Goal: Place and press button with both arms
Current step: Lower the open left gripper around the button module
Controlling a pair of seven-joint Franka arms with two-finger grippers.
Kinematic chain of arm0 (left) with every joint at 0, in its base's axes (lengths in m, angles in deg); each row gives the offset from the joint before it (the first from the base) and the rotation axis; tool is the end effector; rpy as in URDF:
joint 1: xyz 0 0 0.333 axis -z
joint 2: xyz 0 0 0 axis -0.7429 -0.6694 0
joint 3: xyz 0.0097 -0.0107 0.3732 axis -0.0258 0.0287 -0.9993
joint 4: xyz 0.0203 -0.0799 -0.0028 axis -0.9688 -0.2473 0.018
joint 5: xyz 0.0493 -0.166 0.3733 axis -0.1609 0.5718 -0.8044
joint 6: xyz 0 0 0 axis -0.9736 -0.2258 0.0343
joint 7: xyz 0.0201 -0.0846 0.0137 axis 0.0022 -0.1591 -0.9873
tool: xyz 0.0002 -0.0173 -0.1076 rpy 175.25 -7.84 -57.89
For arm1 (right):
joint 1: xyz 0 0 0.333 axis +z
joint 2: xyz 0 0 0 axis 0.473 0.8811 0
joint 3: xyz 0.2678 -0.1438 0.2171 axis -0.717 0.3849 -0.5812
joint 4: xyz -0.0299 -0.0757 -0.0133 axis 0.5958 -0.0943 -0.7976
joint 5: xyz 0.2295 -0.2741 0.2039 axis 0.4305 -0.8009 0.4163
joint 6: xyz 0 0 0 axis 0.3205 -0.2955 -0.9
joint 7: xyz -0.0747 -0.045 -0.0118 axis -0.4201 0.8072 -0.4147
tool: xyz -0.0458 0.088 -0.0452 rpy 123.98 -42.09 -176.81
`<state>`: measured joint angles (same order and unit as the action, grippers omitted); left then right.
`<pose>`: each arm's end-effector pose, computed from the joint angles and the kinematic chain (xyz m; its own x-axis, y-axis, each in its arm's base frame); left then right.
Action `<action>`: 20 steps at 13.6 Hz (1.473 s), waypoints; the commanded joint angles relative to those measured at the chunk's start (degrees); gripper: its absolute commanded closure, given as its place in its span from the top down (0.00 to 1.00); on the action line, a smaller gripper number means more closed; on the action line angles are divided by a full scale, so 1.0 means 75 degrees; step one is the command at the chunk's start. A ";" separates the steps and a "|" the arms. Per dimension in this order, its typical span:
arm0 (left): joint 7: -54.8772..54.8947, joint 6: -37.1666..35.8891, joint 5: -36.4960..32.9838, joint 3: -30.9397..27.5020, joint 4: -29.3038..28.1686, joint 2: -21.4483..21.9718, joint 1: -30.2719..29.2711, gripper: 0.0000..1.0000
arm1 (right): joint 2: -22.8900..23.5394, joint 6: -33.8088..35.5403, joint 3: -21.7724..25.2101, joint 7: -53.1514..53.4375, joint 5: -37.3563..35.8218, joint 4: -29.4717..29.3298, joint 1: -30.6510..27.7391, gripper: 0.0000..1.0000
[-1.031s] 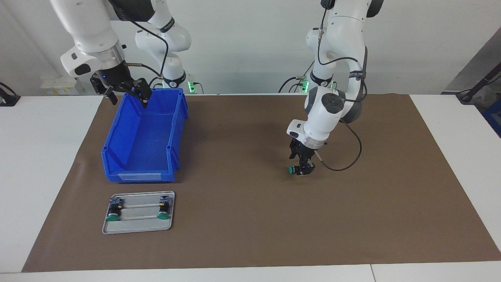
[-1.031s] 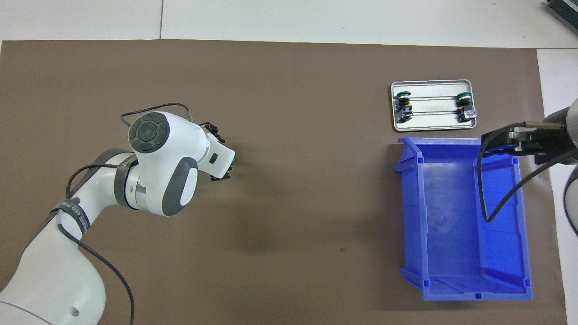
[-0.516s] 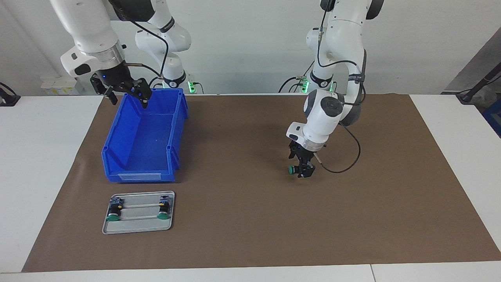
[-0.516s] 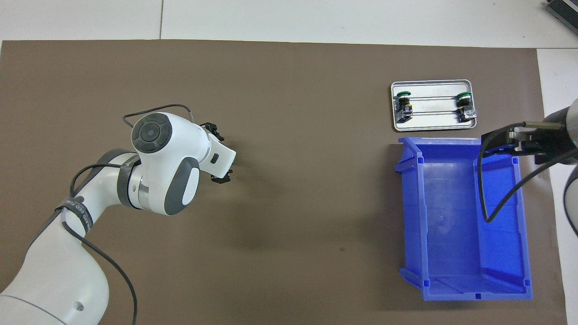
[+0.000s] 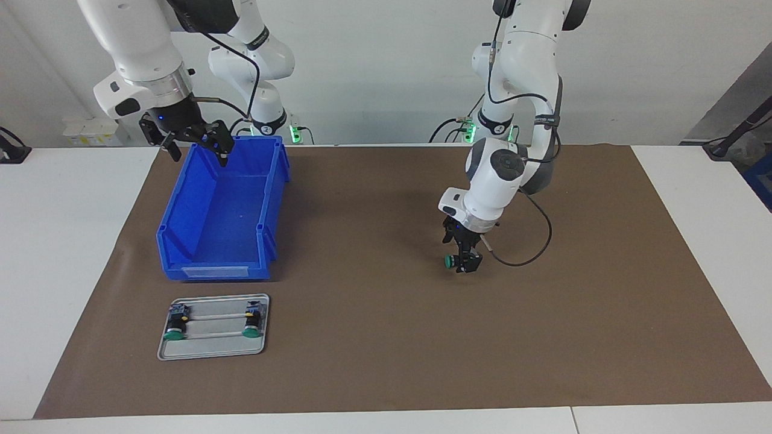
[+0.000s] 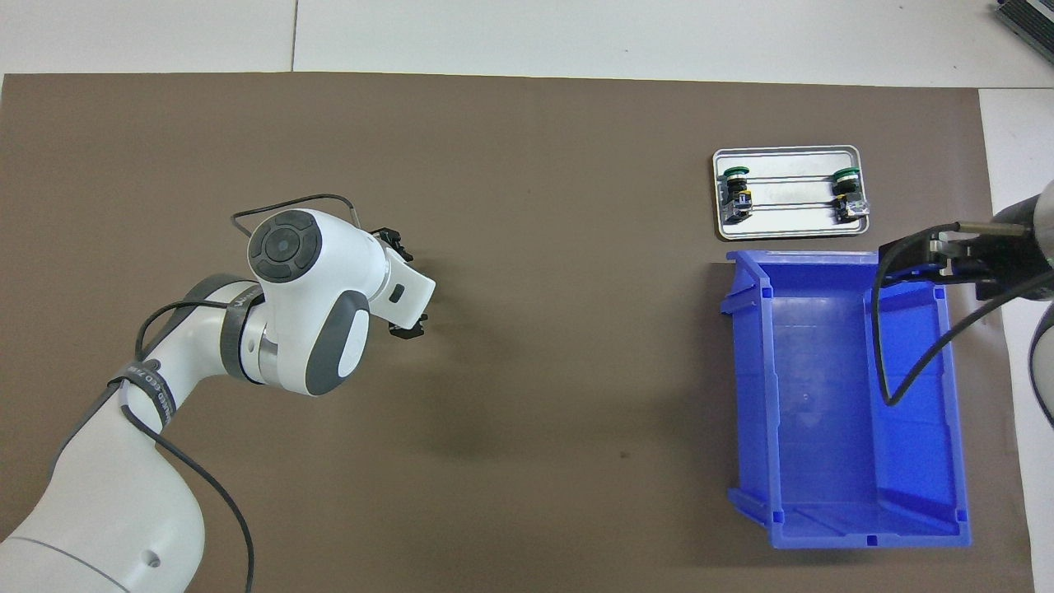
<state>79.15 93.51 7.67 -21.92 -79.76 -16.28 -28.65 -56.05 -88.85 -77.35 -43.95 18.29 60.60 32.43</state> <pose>0.5880 -0.2724 0.3502 0.1924 -0.9650 0.1781 -0.9802 -0.1975 -0.0110 0.5593 0.0247 0.6809 0.9873 -0.1572 -0.0207 -0.1562 -0.9868 0.0433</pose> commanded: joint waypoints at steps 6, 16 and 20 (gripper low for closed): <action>-0.0107 0.0470 0.0010 -0.0105 -0.0331 -0.0113 0.0211 0.98 | -0.0176 -0.0153 0.0287 -0.0194 0.0190 0.0187 0.0097 1.00; -0.0095 0.0787 0.0010 -0.0105 -0.0542 -0.0113 0.0329 0.69 | -0.0165 0.0035 0.0369 -0.0159 0.0448 0.0140 0.0143 1.00; -0.0095 0.0799 0.0010 -0.0105 -0.0542 -0.0113 0.0329 0.44 | -0.0188 0.0011 0.0357 -0.0159 0.0459 0.0198 0.0144 1.00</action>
<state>79.10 97.68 7.67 -21.91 -82.17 -17.11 -27.30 -56.13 -88.32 -74.96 -43.99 21.45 60.60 33.33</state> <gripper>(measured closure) 0.471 0.000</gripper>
